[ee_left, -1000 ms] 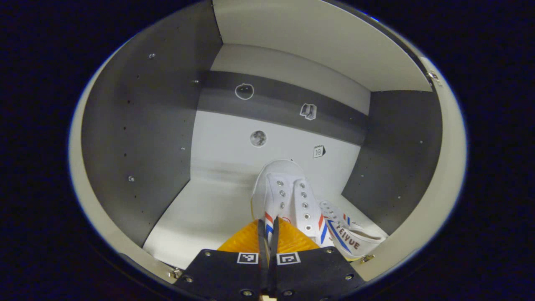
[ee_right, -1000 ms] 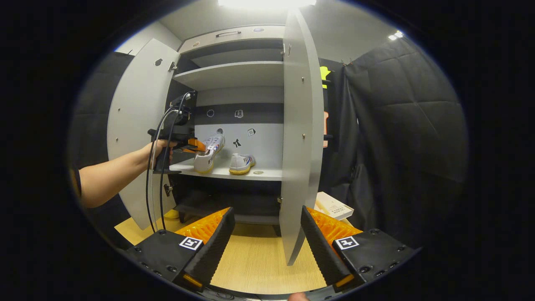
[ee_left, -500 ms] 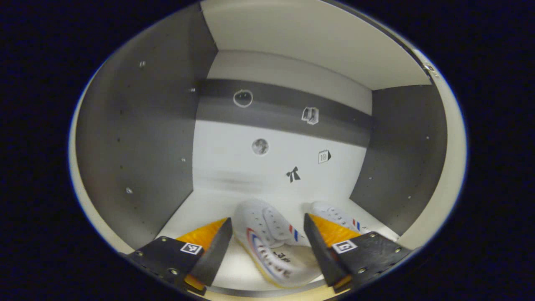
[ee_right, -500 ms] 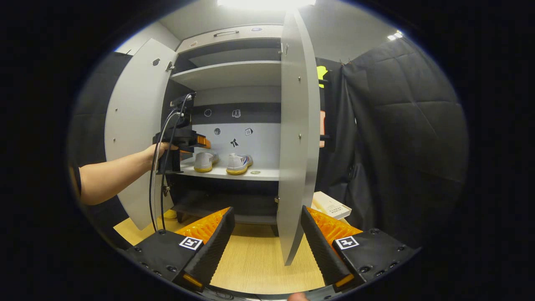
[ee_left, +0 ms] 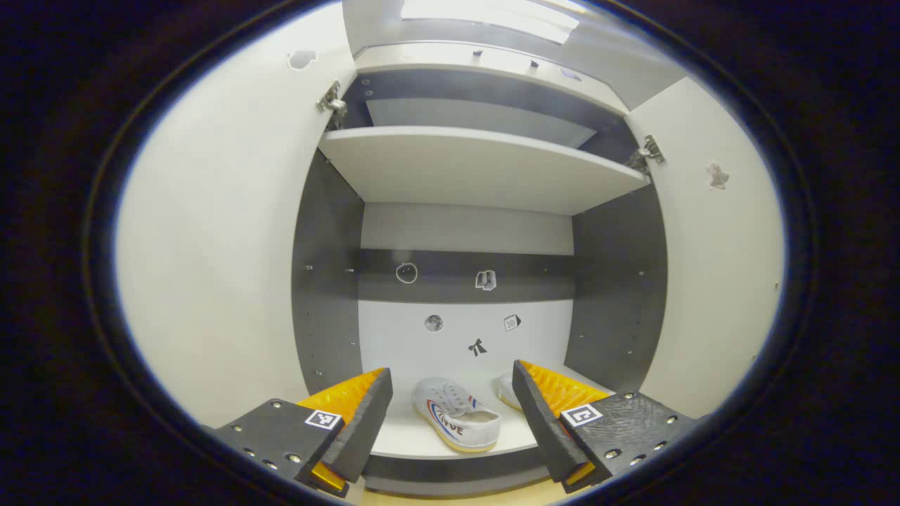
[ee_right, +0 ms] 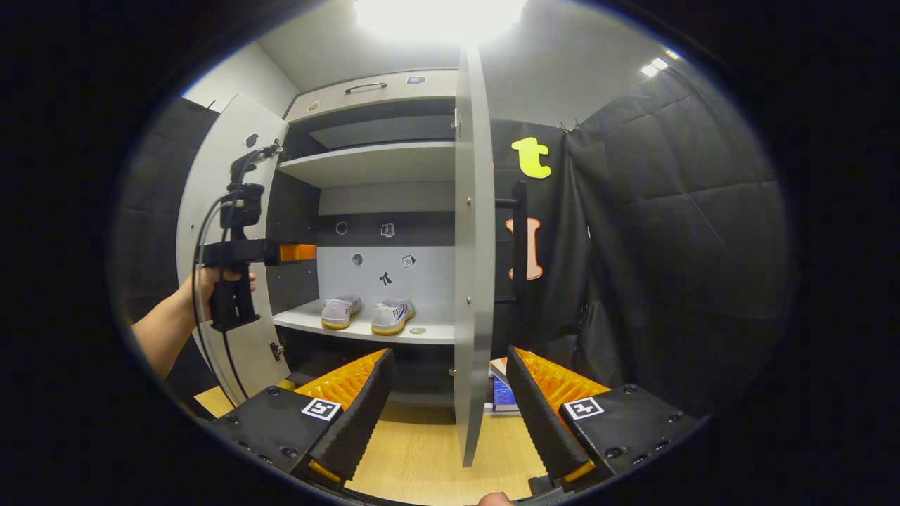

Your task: Grab one shoe with the right hand and put it into the shoe cabinet, grab the other shoe with the left hand and put it into the shoe cabinet; then close the right door with the right hand and the left door with the left hand.

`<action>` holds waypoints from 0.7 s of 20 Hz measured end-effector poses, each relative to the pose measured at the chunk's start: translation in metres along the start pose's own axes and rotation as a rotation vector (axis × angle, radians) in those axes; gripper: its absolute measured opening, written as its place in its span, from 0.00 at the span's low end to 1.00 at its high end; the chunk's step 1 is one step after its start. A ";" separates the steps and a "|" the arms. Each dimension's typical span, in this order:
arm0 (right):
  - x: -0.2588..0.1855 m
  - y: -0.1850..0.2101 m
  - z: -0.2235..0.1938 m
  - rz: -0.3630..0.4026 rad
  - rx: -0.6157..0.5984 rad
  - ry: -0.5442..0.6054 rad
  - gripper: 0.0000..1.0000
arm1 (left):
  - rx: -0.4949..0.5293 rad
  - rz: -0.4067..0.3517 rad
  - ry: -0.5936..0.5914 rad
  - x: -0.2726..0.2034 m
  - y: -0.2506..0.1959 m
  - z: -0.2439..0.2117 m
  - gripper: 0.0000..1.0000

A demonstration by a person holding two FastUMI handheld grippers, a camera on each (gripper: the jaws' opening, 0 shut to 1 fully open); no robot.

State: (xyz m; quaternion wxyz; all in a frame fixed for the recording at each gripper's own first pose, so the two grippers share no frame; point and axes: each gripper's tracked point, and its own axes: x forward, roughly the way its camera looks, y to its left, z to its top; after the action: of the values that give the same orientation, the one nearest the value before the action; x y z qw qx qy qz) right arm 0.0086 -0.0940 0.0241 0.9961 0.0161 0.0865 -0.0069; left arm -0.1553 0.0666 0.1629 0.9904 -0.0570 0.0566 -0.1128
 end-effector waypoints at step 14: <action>0.011 -0.110 0.046 -0.231 0.037 -0.071 0.99 | 0.020 -0.035 0.048 -0.142 -0.011 -0.025 0.99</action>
State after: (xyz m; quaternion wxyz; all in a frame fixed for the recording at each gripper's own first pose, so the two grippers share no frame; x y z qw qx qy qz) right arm 0.0254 -0.2056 0.0640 0.9906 0.0239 0.0524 -0.1238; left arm -0.2979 0.0860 0.1541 0.9871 -0.0452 0.0783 -0.1322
